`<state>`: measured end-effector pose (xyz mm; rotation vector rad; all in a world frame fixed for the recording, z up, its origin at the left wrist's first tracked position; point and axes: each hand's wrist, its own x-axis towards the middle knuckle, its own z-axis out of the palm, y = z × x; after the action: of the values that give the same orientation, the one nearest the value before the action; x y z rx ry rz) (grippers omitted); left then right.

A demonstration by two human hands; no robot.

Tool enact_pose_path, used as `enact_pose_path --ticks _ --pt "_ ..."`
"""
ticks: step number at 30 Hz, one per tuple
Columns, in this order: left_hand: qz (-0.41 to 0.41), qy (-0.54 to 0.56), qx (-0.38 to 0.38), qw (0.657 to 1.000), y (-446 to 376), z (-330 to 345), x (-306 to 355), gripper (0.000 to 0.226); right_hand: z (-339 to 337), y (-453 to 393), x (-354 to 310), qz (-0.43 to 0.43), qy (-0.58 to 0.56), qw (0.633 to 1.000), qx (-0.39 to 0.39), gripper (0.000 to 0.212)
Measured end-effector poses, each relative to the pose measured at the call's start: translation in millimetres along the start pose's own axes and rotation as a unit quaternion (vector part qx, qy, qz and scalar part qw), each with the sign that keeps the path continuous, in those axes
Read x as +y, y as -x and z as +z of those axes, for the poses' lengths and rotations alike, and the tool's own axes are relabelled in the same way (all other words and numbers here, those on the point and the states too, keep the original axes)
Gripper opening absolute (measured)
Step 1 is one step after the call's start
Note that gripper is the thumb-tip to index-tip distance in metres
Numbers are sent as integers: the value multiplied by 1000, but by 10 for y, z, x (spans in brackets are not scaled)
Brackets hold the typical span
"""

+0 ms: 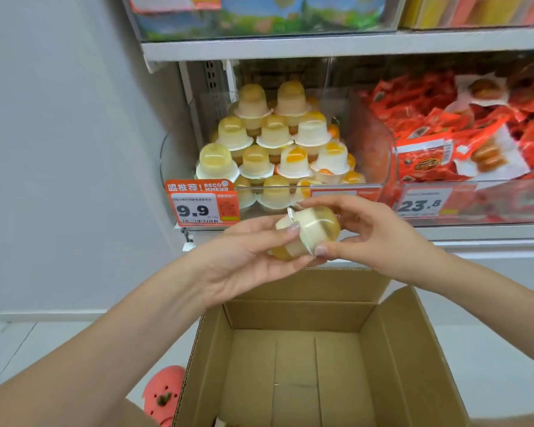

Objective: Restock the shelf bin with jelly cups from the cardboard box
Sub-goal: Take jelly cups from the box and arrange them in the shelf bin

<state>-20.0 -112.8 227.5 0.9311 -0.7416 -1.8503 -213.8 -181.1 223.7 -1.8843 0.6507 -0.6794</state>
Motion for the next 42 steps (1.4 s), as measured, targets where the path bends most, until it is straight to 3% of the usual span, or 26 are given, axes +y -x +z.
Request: enact_pose_path --ticks 5,10,13,17,21,24,27,30,37,40,42 --pt "13 -18 45 999 -112 30 7 46 -118 -75 -35 19 -36 997 -71 67" --pt "-15 -1 85 996 -201 35 59 48 -91 -266 -1 20 -3 999 -43 61" --pt "-37 9 118 992 -207 32 183 49 -155 -465 -85 20 78 997 -7 56" --pt "-99 -119 233 960 -141 -201 335 48 -291 -875 -314 4 202 977 70 54" --pt "-76 -205 315 924 -71 -408 408 23 -265 -1418 -511 -2 401 916 -32 62" --pt "-75 -233 309 919 -23 -497 444 22 -130 -1687 -525 2 485 868 -109 70" --pt "-79 -251 286 921 2 -535 459 9 -22 -1779 -525 12 521 839 -158 72" --pt "-76 -257 276 923 5 -549 462 11 34 -1802 -537 22 542 819 -187 71" --pt "-74 -261 267 925 11 -595 457 20 48 -1765 -550 49 534 823 -191 77" --pt "-77 -273 269 920 10 -640 451 19 -8 -1707 -584 60 493 851 -172 83" --pt "-77 -282 268 918 14 -664 434 18 -55 -1605 -578 30 484 865 -128 77"
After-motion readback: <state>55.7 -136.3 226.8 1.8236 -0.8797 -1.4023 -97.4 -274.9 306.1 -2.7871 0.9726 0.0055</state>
